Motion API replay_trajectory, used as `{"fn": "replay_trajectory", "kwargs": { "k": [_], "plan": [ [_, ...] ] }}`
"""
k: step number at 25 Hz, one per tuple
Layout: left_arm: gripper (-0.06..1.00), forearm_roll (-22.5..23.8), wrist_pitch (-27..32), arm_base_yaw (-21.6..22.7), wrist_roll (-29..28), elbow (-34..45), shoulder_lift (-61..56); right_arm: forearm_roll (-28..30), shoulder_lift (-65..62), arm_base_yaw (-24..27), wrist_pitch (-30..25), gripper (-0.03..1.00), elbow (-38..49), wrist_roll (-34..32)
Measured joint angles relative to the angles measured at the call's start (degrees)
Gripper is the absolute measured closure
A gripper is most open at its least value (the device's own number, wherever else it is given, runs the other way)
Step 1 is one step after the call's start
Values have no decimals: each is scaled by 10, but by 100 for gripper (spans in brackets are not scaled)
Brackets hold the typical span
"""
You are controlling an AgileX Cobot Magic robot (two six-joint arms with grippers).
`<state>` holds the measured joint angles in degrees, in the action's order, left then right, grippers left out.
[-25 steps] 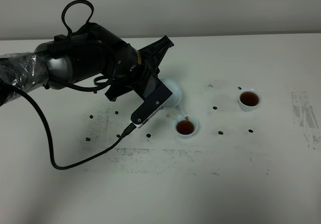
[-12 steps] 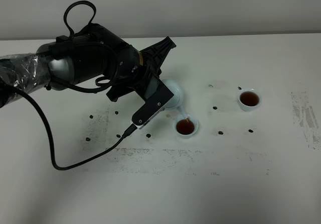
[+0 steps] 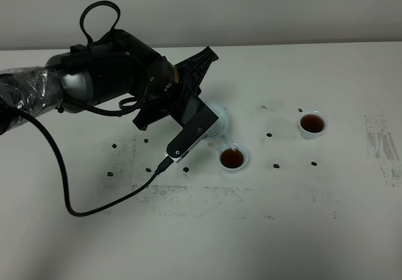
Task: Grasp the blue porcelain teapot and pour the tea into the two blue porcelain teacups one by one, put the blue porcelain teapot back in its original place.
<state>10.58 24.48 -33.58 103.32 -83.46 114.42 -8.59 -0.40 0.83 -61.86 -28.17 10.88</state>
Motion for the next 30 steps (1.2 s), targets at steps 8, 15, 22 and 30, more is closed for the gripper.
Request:
{"fn": "replay_trajectory", "kwargs": {
  "k": [8,15,22,30],
  "plan": [
    [88,-2,8,0,-85,0,0,0,0,0,0,51,0,0],
    [88,-5,17,0,-194,0,-24,0,0,0,0,51,0,0],
    [88,-59,60,0,-351,0,-38,0,0,0,0,51,0,0],
    [88,-78,108,2,-626,0,-38,0,0,0,0,51,0,0]
  ]
}}
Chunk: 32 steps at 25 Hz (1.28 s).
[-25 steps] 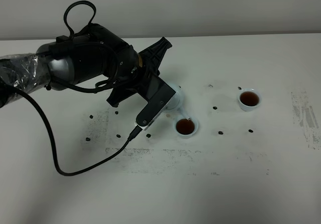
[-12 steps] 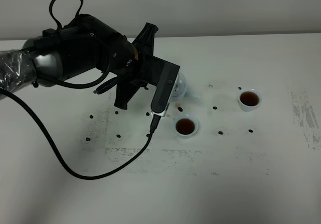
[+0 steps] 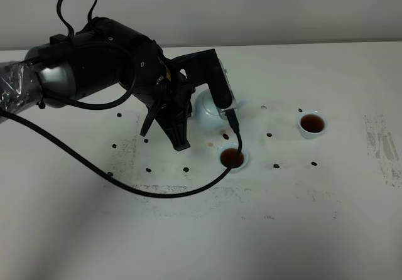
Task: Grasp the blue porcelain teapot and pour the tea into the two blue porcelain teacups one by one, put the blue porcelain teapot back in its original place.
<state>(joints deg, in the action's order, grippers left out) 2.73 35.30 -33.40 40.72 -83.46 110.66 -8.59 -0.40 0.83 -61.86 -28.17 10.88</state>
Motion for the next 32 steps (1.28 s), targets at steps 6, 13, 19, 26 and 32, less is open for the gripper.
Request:
{"fn": "replay_trajectory", "kwargs": {
  "k": [6,13,19,26,32],
  "plan": [
    [88,-2,12,13,-131,0,3,0,0,0,0,51,0,0],
    [88,-9,29,20,-161,0,48,0,0,0,0,51,0,0],
    [88,-14,27,21,-163,0,67,0,0,0,0,51,0,0],
    [88,-19,25,21,-163,0,68,0,0,0,0,51,0,0],
    [88,-24,21,22,-163,0,66,0,0,0,0,51,0,0]
  ]
}}
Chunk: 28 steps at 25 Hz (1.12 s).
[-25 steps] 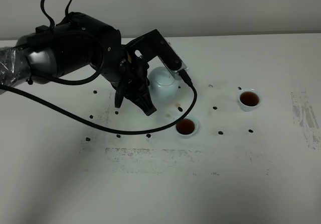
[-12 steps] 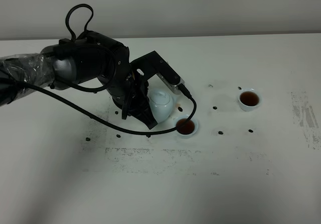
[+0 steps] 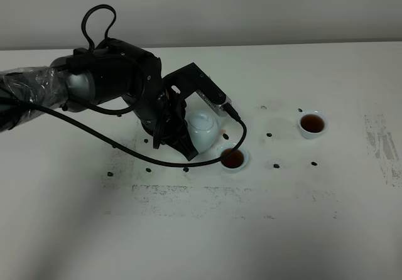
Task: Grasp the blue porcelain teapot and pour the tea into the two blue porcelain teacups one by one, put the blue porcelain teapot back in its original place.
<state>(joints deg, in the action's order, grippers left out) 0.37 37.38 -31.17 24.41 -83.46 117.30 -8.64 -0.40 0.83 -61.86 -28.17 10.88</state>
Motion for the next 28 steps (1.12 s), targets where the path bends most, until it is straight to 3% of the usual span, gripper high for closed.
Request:
{"fn": "replay_trajectory", "kwargs": {
  "k": [17,28],
  "plan": [
    [88,1,-14,42,-26,0,-44,0,0,0,0,51,0,0],
    [88,-4,-82,60,-41,0,-42,0,0,0,0,51,0,0]
  ]
}}
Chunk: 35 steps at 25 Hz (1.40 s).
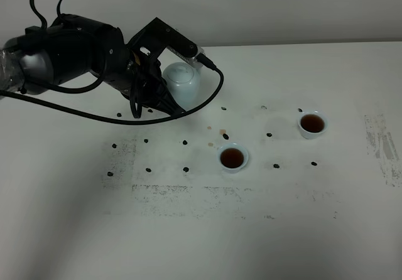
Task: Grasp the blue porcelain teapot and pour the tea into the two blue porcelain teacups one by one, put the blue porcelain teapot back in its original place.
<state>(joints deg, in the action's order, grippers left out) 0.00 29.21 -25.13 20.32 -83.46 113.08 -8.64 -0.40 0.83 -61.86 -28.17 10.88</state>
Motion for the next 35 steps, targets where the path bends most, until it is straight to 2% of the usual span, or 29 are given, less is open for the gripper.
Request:
{"fn": "replay_trajectory", "kwargs": {
  "k": [15,35],
  "plan": [
    [88,-4,-5,4,-19,-67,90,0,0,0,0,51,0,0],
    [88,-5,4,6,-39,-75,117,0,0,0,0,51,0,0]
  ]
}}
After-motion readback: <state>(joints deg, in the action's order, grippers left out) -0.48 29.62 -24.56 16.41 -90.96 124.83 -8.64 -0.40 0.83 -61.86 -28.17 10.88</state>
